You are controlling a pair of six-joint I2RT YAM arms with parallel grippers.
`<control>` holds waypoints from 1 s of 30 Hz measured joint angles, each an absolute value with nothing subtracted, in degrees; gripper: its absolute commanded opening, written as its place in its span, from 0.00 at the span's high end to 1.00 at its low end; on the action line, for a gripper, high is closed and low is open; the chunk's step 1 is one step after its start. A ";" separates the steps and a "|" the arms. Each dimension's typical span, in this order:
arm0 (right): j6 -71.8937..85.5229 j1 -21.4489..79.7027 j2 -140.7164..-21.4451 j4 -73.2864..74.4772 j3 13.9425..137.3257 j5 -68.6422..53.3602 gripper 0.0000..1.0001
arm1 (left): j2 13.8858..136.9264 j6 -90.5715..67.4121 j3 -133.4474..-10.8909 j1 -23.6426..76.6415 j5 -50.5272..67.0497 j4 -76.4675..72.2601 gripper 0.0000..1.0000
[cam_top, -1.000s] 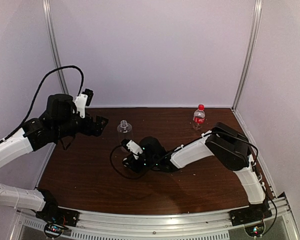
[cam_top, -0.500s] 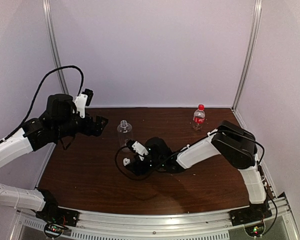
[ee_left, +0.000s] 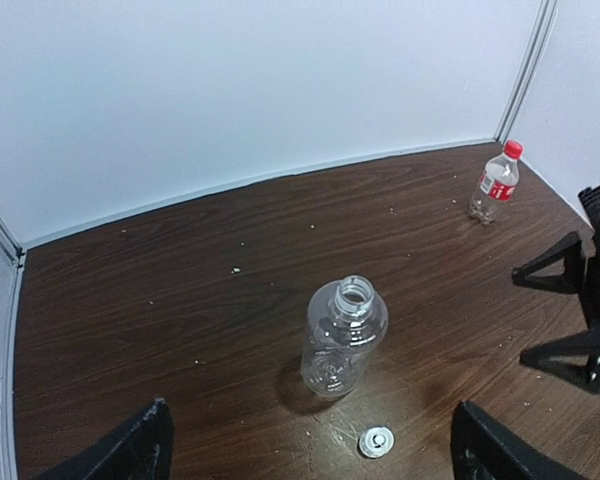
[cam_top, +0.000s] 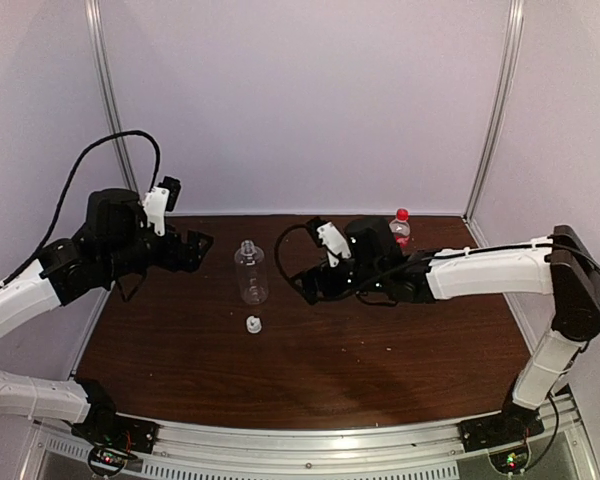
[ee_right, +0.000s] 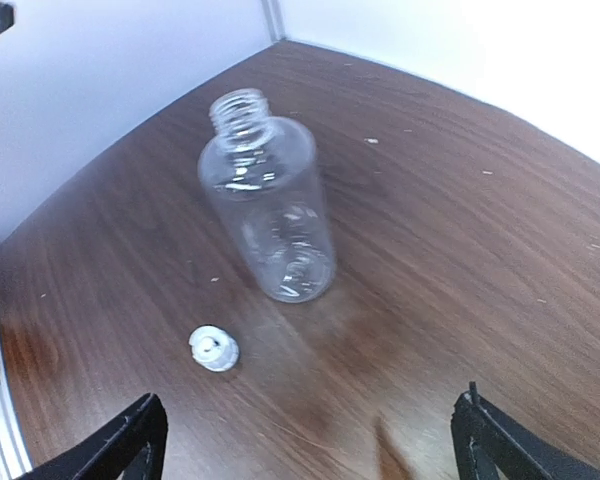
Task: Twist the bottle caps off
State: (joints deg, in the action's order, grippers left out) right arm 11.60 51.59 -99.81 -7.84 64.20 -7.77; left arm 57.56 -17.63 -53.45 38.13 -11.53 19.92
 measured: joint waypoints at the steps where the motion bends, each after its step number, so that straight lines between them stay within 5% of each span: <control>1: 11.79 50.96 -98.08 -5.89 64.25 -6.44 0.00 | 57.52 -17.96 -53.45 38.13 -11.51 19.92 0.02; 14: 10.59 33.28 -89.54 17.85 75.18 5.43 0.00 | 58.08 -18.74 -53.45 38.13 -6.11 21.10 0.02; 30: 8.97 19.57 -107.22 26.06 92.03 1.39 0.11 | 58.83 -18.74 -53.45 38.13 -2.76 21.10 0.02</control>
State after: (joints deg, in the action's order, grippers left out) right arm 8.97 19.57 -107.22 26.06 92.03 1.39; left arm 58.83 -18.74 -53.45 38.13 -2.76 21.10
